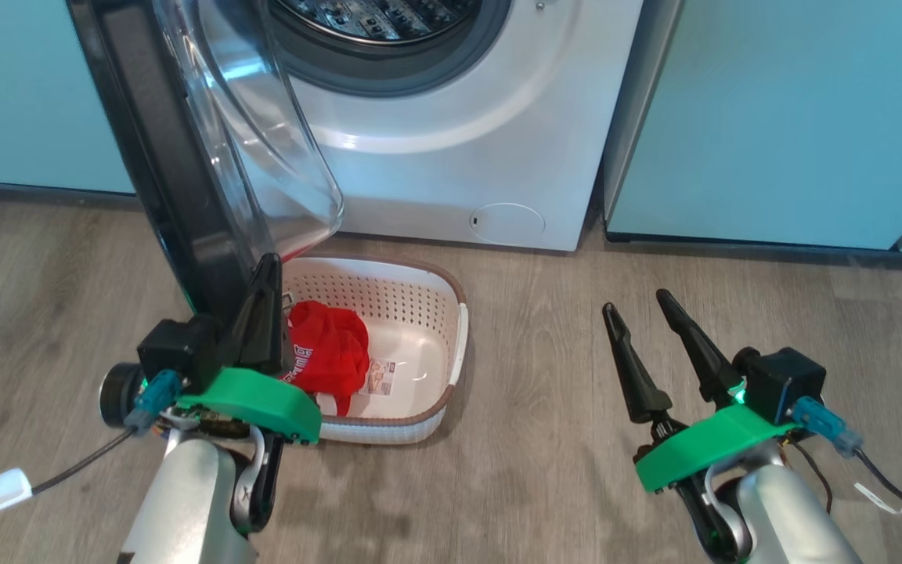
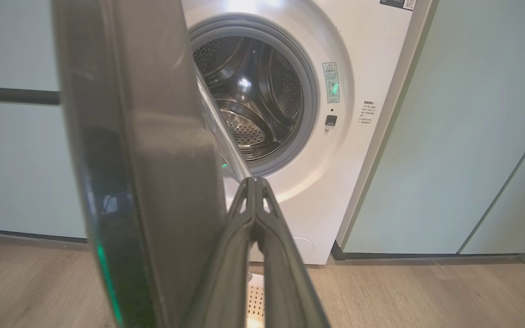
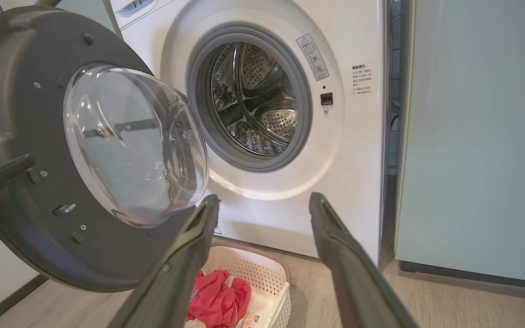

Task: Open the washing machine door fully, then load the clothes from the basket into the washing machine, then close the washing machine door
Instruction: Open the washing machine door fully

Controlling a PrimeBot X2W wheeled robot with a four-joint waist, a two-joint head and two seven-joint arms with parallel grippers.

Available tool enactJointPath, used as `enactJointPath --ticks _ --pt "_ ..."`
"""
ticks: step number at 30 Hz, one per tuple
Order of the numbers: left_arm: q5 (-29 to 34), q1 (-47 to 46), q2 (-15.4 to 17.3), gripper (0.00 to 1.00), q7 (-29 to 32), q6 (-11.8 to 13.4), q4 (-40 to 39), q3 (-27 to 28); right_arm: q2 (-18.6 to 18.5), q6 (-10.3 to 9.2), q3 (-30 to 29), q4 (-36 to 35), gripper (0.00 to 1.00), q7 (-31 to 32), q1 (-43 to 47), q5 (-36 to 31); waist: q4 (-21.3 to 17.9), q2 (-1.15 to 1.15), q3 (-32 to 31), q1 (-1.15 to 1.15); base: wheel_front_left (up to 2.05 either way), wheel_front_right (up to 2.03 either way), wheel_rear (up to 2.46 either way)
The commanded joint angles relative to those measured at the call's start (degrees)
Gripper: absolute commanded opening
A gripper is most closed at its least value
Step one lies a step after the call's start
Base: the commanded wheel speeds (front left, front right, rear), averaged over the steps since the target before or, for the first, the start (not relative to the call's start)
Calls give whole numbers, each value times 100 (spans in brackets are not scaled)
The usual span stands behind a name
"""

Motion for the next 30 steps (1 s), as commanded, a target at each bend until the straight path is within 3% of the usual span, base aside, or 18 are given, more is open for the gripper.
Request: enactJointPath --ticks 1,17,24,30 --pt "33 -251 59 0 -28 45 -124 259 39 0 112 -154 100 -53 -202 46 24 0 -28 0 0 0 0" --pt "28 -261 59 0 -28 15 157 706 39 0 298 -17 100 -53 -159 -7 534 0 -15 0 0 0 0" --pt "142 -508 59 0 -28 -92 218 1330 35 0 338 -13 100 -54 -298 -97 786 0 361 0 0 0 0" --pt "100 -964 108 0 -28 -326 343 2120 -99 0 303 -37 100 -54 -465 -192 1072 0 910 0 0 0 0"
